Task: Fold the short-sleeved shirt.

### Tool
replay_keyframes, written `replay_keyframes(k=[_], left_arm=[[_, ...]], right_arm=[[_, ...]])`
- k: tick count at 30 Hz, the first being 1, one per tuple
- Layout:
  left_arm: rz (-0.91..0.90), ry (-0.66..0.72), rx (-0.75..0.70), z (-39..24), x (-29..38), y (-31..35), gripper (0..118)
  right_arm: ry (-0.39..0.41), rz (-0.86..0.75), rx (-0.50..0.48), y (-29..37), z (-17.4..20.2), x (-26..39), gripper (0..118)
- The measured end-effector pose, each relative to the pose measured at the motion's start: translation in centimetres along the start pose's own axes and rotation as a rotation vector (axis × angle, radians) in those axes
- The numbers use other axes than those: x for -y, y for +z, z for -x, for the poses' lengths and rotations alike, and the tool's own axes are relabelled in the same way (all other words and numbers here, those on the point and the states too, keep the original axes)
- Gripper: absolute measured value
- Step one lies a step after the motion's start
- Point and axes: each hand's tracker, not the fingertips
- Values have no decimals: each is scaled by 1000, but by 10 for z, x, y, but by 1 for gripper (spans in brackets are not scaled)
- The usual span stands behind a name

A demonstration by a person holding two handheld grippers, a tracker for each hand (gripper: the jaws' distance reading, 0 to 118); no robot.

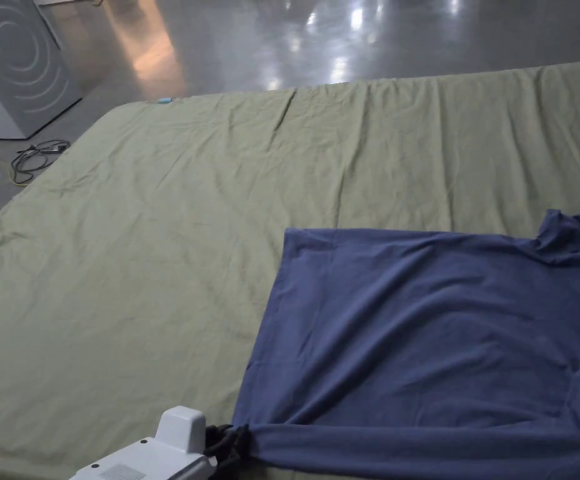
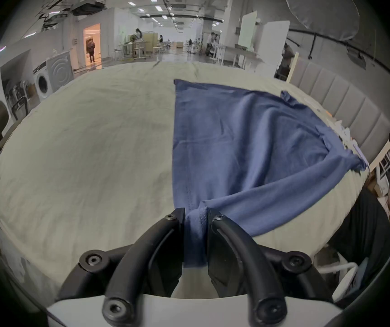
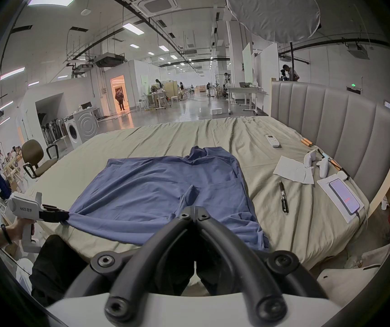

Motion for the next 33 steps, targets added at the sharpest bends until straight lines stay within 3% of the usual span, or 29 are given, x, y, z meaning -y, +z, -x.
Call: replay_keyframes(k=[5, 9, 10, 11, 12, 13, 20, 23, 24, 27, 30, 33], left_arm=[[51, -21, -34, -6, -7, -9, 17], [111, -76, -72, -14, -11, -18, 17], [123, -94, -77, -14, -12, -21, 17], [134, -98, -86, -15, -14, -23, 17], [141, -91, -89, -16, -16, -23, 17], [149, -89, -91, -16, -17, -24, 17], [157, -61, -73, -25, -24, -16, 17], [168, -34, -68, -25, -29, -17, 17], [170, -31, -71, -27, -30, -17, 17], [171, -45, -86, -32, -31, -16, 17], [165, -67, -104, -34, -29, -16, 17], [162, -76, -107, -36, -31, -13, 17]], right_arm=[[4, 21, 5, -5, -6, -1, 0], [52, 69, 44, -24, -28, -2, 1], [53, 107, 47, -32, -36, -3, 10], [47, 150, 61, -41, -44, -4, 30], [43, 178, 72, -48, -51, -4, 58], [43, 189, 68, -55, -56, -3, 67], [56, 266, 28, -126, -103, 30, 66], [19, 334, -11, -152, -120, 44, 66], [-5, 356, -5, -158, -124, 46, 58], [-60, 366, -84, -160, -130, 49, 8], [32, 361, -57, -152, -118, 45, 7], [17, 369, -74, -150, -116, 46, 4]])
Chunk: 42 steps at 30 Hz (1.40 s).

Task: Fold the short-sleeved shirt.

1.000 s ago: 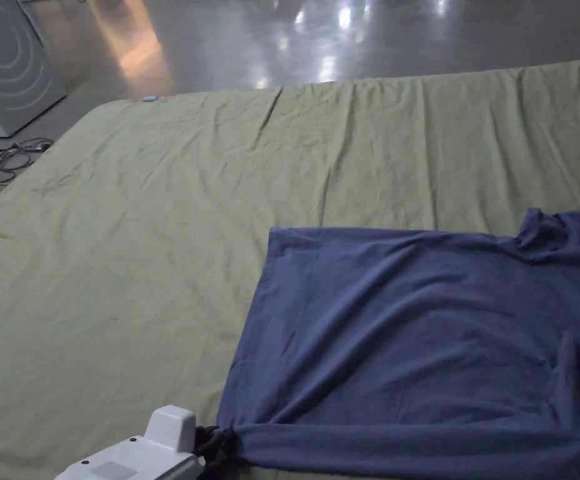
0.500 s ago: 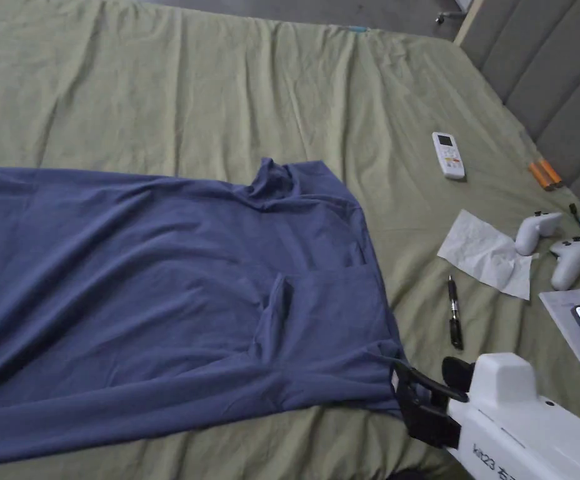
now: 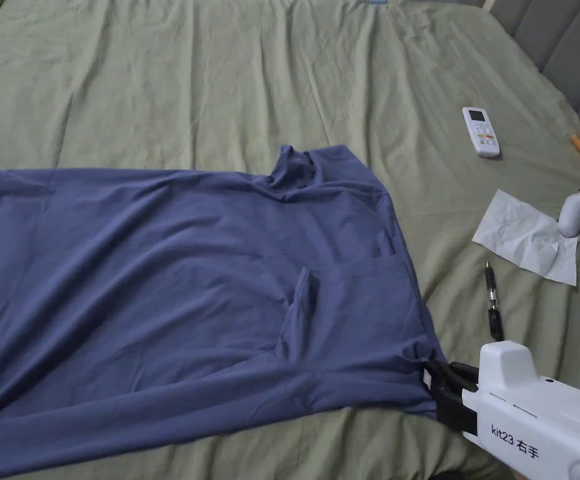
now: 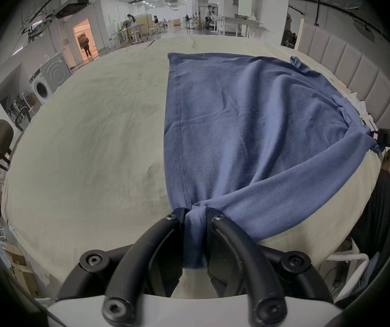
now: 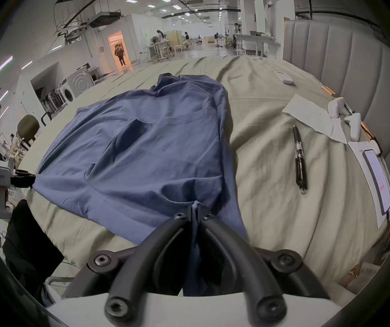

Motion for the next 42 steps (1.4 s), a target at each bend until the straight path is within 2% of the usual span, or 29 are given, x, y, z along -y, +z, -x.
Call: replay_keyframes(k=[3, 6, 10, 13, 17, 23, 26, 27, 28, 29, 30, 31, 32, 34, 36, 39, 42], left_arm=[[-20, 7, 5, 3, 3, 6, 16], [-187, 12, 45, 8, 9, 27, 11], [-352, 217, 115, 22, -16, 52, 10], [-421, 211, 116, 29, -57, 53, 10], [-372, 212, 92, 45, -110, 11, 10], [-141, 311, 73, 62, -142, -79, 10], [-140, 212, 48, 56, -136, -96, 23], [-119, 206, 34, 56, -135, -100, 23], [-91, 208, 20, 57, -134, -102, 44], [-95, 207, 13, 64, -134, -102, 70], [-116, 206, 13, 67, -132, -93, 97], [-181, 201, 21, 69, -130, -80, 102], [-258, 203, 44, 71, -127, -60, 100], [-343, 190, 25, 63, -125, -9, 101], [-492, 102, 0, 50, -116, 49, 101], [-664, 17, -60, 16, -98, 134, 100], [-792, -22, -139, -19, -75, 189, 100]], right_arm=[[-38, -26, 2, 7, -2, 2, 4], [-101, -97, -17, 23, -5, 2, 4], [-186, -220, -53, 40, -8, -21, 4], [-209, -248, -53, 27, -11, -60, 4], [-181, -239, -30, -16, -8, -120, 4], [-173, -46, 42, -104, -12, -155, 4], [-153, 2, 46, -125, -14, -146, 4], [-141, 17, 34, -129, -15, -144, 4], [-129, 18, 30, -130, -17, -142, 9], [-124, 14, 40, -125, -16, -142, 23], [-101, -8, 55, -116, -16, -143, 50], [-88, -43, 52, -104, -16, -145, 67], [-79, -93, 18, -86, -16, -147, 72], [-29, -155, 35, -47, -8, -150, 71], [44, -277, 30, 5, 7, -145, 71], [49, -440, 69, 79, 38, -129, 71], [11, -568, 99, 131, 69, -103, 71]])
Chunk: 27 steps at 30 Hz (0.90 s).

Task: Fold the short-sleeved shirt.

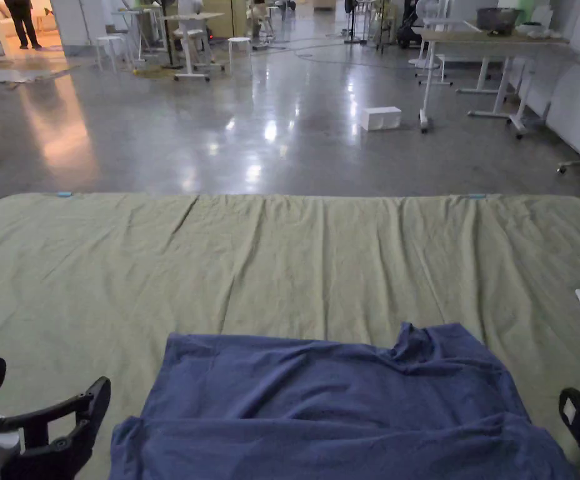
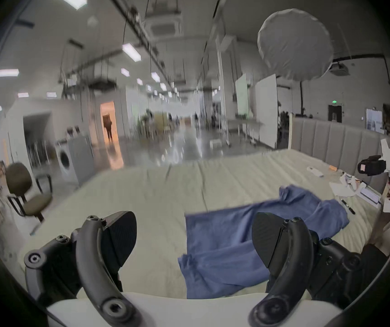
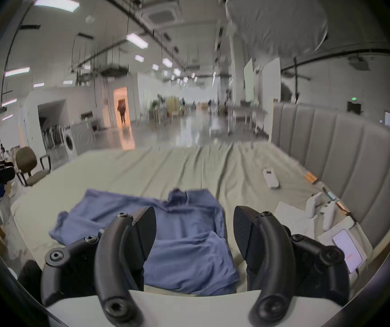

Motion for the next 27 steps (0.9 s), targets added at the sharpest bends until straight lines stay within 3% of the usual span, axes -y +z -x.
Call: replay_keyframes(k=[2, 4, 5, 6, 7, 8, 9, 11, 12, 14, 15, 17, 19, 27], left_arm=[[-35, -38, -38, -19, -3, 24, 100], [-57, -21, -76, -24, 5, 36, 94], [-63, 9, -28, -28, 6, 44, 83], [-72, 37, 6, -32, 8, 53, 60], [-66, 43, -8, -37, 6, 58, 39], [-28, 52, -23, -42, 8, 64, 17], [3, 36, -36, -47, 12, 67, 9], [-11, -28, -36, -56, 19, 78, 2], [3, -29, -34, -59, 20, 82, 1], [6, -27, -33, -61, 23, 85, 1], [6, -25, -33, -61, 21, 88, 1], [2, -13, -27, -59, 20, 87, 0], [-4, 1, -17, -56, 17, 85, 0], [14, 29, -14, -50, 21, 72, 0]], right_arm=[[17, -69, 18, 27, 13, 5, 71], [106, -108, 89, 47, 30, 11, 66], [209, -179, 148, 59, 40, 9, 52], [195, -152, 127, 65, 46, 15, 27], [152, -133, 98, 70, 47, 18, 14], [132, -137, 83, 77, 49, 19, 12], [112, -134, 74, 82, 51, 20, 10], [99, -116, 31, 89, 55, 23, 0], [87, -105, 34, 91, 58, 27, 0], [148, -136, 37, 95, 63, 27, 0], [109, -60, 21, 92, 63, 31, 0], [170, -121, 28, 91, 66, 30, 0], [122, -76, 13, 89, 65, 31, 0], [114, -71, -1, 83, 64, 31, 0]])
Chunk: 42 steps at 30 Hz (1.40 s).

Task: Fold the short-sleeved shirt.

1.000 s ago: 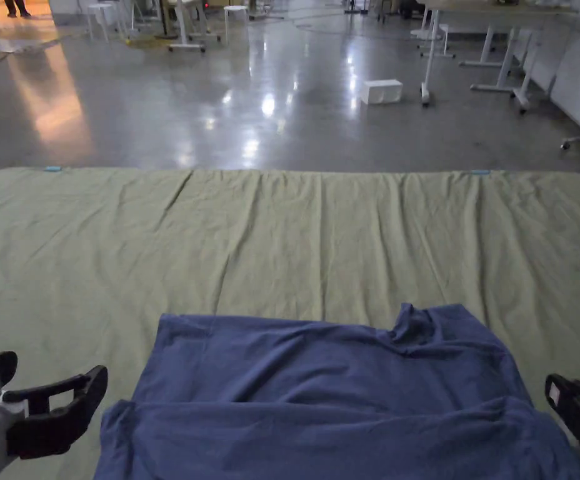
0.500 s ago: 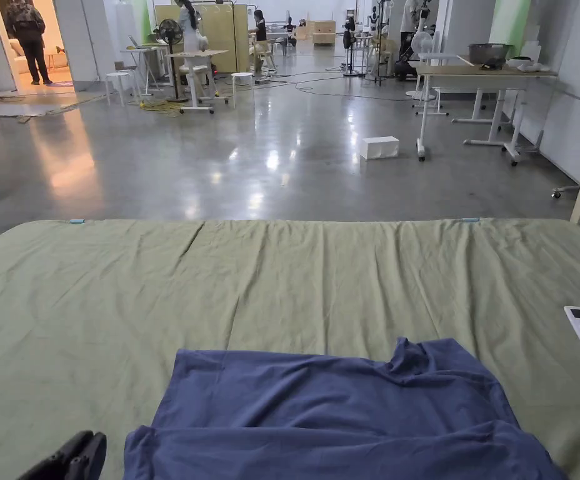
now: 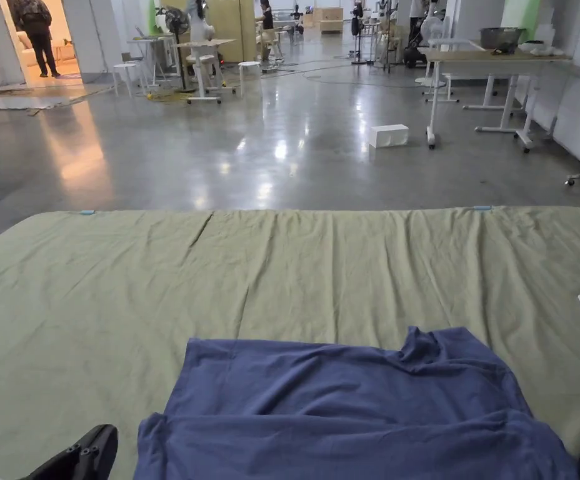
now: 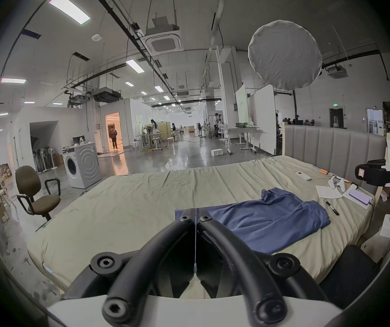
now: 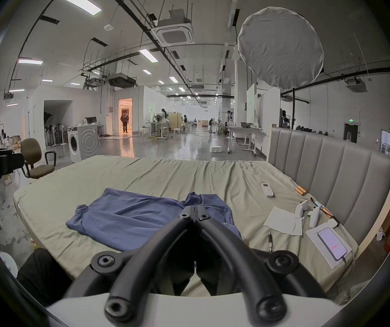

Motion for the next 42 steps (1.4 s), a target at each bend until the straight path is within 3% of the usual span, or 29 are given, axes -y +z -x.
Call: replay_keyframes(k=[6, 7, 8, 9, 10, 11, 15, 20, 22, 23, 26, 30, 31, 32, 33, 34, 35, 40, 41, 42], left_arm=[[167, 175, 34, 30, 26, -49, 4], [227, 175, 31, 34, 33, -62, 16], [283, 159, 27, 38, 43, -77, 37], [328, 146, 34, 42, 55, -92, 67], [351, 144, 43, 45, 66, -106, 78], [378, 156, 63, 50, 78, -122, 79], [514, 221, 47, 61, 122, -185, 79], [710, 82, -34, 54, 162, -234, 74], [765, 53, -67, 49, 170, -239, 57], [717, 102, -22, 43, 169, -238, 49], [708, -13, 5, 23, 165, -239, 15], [740, -110, -8, 8, 174, -252, 11], [740, -103, -4, 10, 173, -253, 11], [747, -96, 6, 14, 171, -254, 11], [760, -80, 22, 18, 168, -255, 11], [769, -70, 36, 21, 167, -256, 11], [777, -59, 51, 24, 167, -258, 11], [779, -1, 52, 29, 164, -258, 11], [776, -1, 50, 28, 165, -256, 11], [768, -10, 47, 26, 166, -254, 11]], right_arm=[[-34, 38, -19, -10, -4, 6, 0], [-45, 45, -24, -12, -5, 8, 0], [-55, 53, -28, -14, -5, 10, 0], [-59, 63, -31, -17, -5, 13, 0], [-69, 89, -32, -19, -4, 16, 0], [-63, 110, -23, -21, -3, 18, 0], [-32, 143, -34, -28, -1, 23, 0], [-25, 187, -28, -32, -5, 29, 0], [-23, 199, -20, -33, -7, 32, 0], [-20, 206, -15, -33, -8, 34, 0], [-11, 225, -1, -36, -14, 38, 0], [-9, 249, 12, -53, -33, 46, 0], [-20, 253, 22, -61, -38, 48, 4], [-46, 256, 37, -72, -47, 51, 17], [-69, 267, 48, -86, -57, 55, 49], [-145, 331, 62, -101, -67, 63, 71], [-249, 444, 65, -121, -78, 77, 78], [-375, 596, 107, -195, -109, 132, 68], [-365, 652, 123, -208, -111, 142, 58], [-333, 691, 124, -217, -110, 150, 36]])
